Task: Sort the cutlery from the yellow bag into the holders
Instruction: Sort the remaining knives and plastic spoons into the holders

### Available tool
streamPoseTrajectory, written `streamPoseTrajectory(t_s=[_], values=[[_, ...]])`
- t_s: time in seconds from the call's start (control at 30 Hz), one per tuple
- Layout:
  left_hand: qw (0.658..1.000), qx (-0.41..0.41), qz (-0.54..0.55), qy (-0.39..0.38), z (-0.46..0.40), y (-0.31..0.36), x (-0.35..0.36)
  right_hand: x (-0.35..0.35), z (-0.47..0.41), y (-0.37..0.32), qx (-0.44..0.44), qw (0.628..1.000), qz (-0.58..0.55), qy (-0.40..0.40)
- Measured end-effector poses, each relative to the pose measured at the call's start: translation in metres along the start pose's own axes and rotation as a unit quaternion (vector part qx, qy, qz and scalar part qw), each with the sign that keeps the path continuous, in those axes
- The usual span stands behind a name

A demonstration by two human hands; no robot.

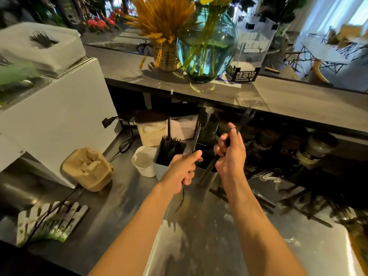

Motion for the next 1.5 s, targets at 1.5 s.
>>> streamPoseTrajectory(t_s=[1.5], values=[[0.998,0.013,0.063,0.02,-0.055,0.009,-0.033,-0.047,-0.044,0.059,-0.041,0.862,0.5,-0.076]])
Point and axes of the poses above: each hand's wrist, its own z-axis away from the middle knuckle, its own x-axis out of the palm, y = z × x, the point moved 8 cm from there along -z, towards the middle knuckle, and after that the axes turned 9 degrees about -z, right-handed, at the moved point
